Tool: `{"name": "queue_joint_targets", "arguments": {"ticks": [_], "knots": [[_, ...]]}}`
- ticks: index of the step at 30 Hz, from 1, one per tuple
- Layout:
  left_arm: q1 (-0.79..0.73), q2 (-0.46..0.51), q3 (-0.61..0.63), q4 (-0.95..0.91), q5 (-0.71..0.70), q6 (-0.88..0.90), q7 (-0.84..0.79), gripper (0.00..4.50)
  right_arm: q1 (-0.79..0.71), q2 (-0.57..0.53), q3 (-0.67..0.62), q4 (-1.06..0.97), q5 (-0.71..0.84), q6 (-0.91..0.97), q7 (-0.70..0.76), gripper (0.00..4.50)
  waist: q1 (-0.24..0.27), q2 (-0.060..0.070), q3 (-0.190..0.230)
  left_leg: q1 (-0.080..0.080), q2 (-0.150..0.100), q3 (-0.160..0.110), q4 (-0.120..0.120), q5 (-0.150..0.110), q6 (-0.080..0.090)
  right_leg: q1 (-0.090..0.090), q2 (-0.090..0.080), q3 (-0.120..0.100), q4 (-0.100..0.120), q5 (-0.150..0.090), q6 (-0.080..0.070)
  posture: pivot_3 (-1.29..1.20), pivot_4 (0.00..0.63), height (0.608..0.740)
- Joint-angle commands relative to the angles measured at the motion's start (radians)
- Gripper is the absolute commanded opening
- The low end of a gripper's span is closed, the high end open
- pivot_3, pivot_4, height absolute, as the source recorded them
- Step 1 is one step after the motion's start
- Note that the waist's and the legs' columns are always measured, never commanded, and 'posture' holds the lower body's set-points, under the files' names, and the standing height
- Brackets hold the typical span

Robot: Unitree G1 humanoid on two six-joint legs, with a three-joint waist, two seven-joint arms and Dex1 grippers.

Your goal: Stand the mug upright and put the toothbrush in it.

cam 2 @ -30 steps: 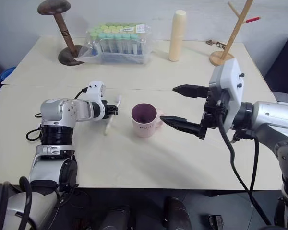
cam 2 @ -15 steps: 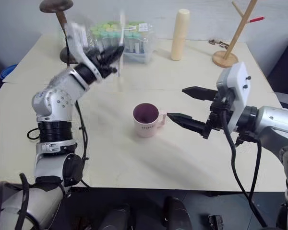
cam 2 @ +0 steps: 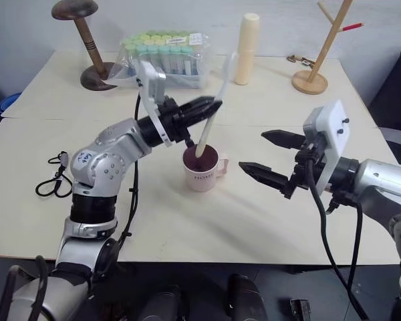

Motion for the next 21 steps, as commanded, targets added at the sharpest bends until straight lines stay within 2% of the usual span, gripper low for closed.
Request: {"name": "queue_joint_targets", "arguments": {"ticks": [1,7,11,13,16,19,21], "knots": [[0.016,0.013,0.003,-0.053,-0.008,-0.026,-0.023,0.52,0.004,-0.001,-0.048,-0.031,-0.004,-0.037,-0.004,4.50,0.000,0.000,0.000,0.000,0.000,0.000,0.000,0.000,0.000,0.000,0.000,0.000,0.000,0.000,0.000,0.00,0.150,0.740],[0.063,0.019,0.057,-0.126,-0.085,0.023,-0.012,2.44,0.010,-0.001,-0.049,-0.016,-0.012,-0.055,0.018,4.50,0.001,0.000,0.000,0.000,0.000,-0.001,0.000,0.000,0.000,0.000,0.000,0.000,0.000,0.000,0.000,0.00,0.150,0.740],[0.071,0.135,0.151,-0.183,-0.179,0.123,-0.034,3.74,0.012,-0.020,-0.046,0.017,-0.033,-0.074,0.067,4.50,-0.003,0.000,0.000,0.000,0.001,-0.001,0.000,0.000,0.000,0.000,0.000,0.000,0.000,0.000,0.000,0.00,0.150,0.740],[0.063,0.238,0.186,-0.197,-0.224,0.179,-0.087,4.38,0.011,-0.035,-0.044,0.038,-0.050,-0.081,0.107,4.50,-0.006,0.000,0.000,0.001,0.002,-0.001,-0.001,0.000,0.000,0.000,0.001,0.001,0.000,0.000,0.000,0.00,0.150,0.740],[0.071,0.501,0.190,-0.191,-0.224,0.213,-0.292,4.45,0.018,-0.076,-0.042,0.089,-0.058,-0.074,0.199,4.50,-0.007,0.000,0.000,0.003,0.002,-0.001,-0.002,0.000,0.000,0.000,0.002,0.002,0.000,0.000,-0.001,0.00,0.150,0.740],[0.152,0.819,0.141,-0.157,-0.141,0.117,-0.605,4.45,0.045,-0.132,-0.036,0.147,-0.091,-0.094,0.336,4.50,-0.008,0.000,0.000,0.003,0.002,0.003,-0.005,0.000,0.000,0.000,0.003,0.002,-0.003,-0.001,-0.001,0.00,0.150,0.740],[0.197,0.953,0.115,-0.120,-0.077,0.022,-0.740,4.45,0.046,-0.157,-0.027,0.191,-0.118,-0.111,0.400,4.50,-0.007,0.001,0.000,0.004,0.001,0.004,-0.006,0.000,0.000,0.000,0.003,0.003,-0.004,-0.001,-0.001,0.00,0.150,0.740]]}}
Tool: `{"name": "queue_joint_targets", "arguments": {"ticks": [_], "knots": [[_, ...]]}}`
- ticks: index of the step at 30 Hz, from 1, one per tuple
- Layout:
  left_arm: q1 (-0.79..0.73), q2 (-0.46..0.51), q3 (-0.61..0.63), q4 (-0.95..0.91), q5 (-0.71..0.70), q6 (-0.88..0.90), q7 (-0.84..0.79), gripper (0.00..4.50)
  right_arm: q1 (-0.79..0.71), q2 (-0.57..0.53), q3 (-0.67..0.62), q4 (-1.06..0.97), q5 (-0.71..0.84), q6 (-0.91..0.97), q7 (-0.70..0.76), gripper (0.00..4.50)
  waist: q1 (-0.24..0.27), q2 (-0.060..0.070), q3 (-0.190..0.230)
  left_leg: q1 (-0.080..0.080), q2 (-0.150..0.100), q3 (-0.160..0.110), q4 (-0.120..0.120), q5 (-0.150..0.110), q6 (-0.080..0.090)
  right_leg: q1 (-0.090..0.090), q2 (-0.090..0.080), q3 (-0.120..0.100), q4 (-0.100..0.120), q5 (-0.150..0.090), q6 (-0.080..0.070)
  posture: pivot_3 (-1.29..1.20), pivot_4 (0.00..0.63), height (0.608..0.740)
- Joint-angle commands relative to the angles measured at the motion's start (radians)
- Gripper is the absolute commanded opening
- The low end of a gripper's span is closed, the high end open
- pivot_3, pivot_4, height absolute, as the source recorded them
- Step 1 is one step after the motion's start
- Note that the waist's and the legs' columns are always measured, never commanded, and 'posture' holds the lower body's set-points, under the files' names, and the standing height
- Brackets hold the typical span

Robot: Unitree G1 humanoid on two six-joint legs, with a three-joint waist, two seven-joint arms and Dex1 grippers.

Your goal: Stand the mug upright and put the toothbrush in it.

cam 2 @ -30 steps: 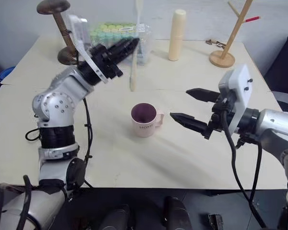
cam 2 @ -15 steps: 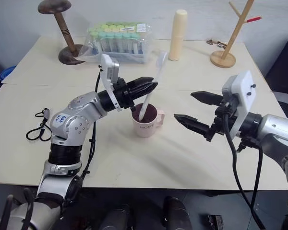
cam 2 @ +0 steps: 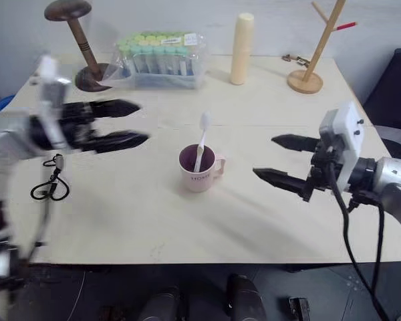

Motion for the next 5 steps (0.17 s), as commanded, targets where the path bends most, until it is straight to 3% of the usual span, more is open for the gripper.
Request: {"name": "queue_joint_targets", "arguments": {"ticks": [1,5], "knots": [[0.036,0.130,-0.042,0.048,0.089,-0.134,-0.211,4.45,-0.008,-0.043,-0.010,0.050,-0.036,-0.045,0.111,4.50,0.008,0.001,0.000,0.001,0.000,0.001,0.000,0.000,0.000,0.000,0.000,0.000,0.000,0.000,0.000,0.00,0.150,0.740],[0.031,0.160,-0.058,0.099,0.141,-0.221,-0.262,4.45,-0.033,-0.046,0.007,0.100,-0.068,-0.060,0.166,4.50,0.019,0.001,0.000,-0.001,-0.001,-0.002,0.003,0.000,0.000,0.001,0.000,0.001,0.000,0.000,0.000,0.00,0.150,0.740]]}}
